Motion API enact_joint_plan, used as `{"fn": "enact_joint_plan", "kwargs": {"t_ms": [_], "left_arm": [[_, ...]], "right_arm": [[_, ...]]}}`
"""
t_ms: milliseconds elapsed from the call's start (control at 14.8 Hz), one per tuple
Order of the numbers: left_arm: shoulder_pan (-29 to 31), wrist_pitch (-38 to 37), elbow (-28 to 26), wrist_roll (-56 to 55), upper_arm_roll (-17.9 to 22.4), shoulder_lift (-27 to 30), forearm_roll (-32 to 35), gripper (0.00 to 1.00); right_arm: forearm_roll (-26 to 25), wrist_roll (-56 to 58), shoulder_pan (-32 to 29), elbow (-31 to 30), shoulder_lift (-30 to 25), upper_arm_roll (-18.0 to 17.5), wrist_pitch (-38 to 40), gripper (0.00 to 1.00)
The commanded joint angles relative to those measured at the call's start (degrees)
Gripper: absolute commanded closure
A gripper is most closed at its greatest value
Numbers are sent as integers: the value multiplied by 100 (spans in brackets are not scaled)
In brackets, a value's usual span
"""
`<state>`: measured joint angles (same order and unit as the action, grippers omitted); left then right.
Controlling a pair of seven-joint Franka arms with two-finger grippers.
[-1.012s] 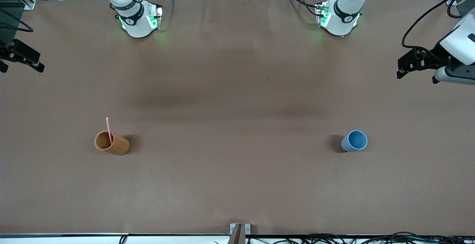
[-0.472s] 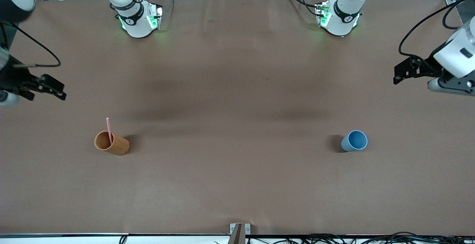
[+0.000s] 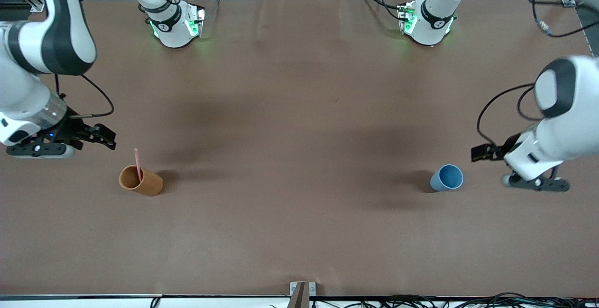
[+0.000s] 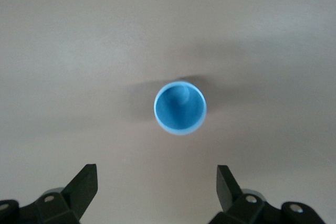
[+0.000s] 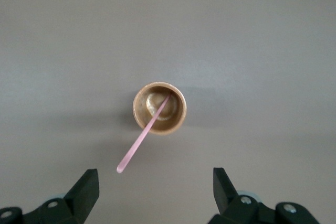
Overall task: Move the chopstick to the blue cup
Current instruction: 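Reach the right gripper to the chopstick while the left gripper reaches the blue cup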
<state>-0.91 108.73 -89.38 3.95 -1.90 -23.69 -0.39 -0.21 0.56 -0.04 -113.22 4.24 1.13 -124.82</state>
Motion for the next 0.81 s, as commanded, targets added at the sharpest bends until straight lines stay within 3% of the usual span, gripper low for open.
{"fn": "enact_joint_plan", "kwargs": {"t_ms": [0, 270, 472, 540, 742], "left_arm": [[91, 805, -561, -52, 6, -154, -49, 0], [74, 1597, -870, -122, 6, -592, -111, 0], [73, 1923, -1187, -201, 6, -611, -102, 2], [65, 1993, -1213, -201, 6, -672, -102, 10], [73, 2021, -1187, -201, 6, -813, -85, 80]], "right_arm": [[30, -197, 65, -305, 50, -95, -437, 11], [-84, -188, 74, -998, 95, -261, -1244, 20], [-224, -179, 74, -1079, 95, -280, -1290, 26], [-286, -179, 83, -1175, 77, -280, -1316, 28], [-322, -179, 110, -1237, 42, -341, -1308, 37]]}}
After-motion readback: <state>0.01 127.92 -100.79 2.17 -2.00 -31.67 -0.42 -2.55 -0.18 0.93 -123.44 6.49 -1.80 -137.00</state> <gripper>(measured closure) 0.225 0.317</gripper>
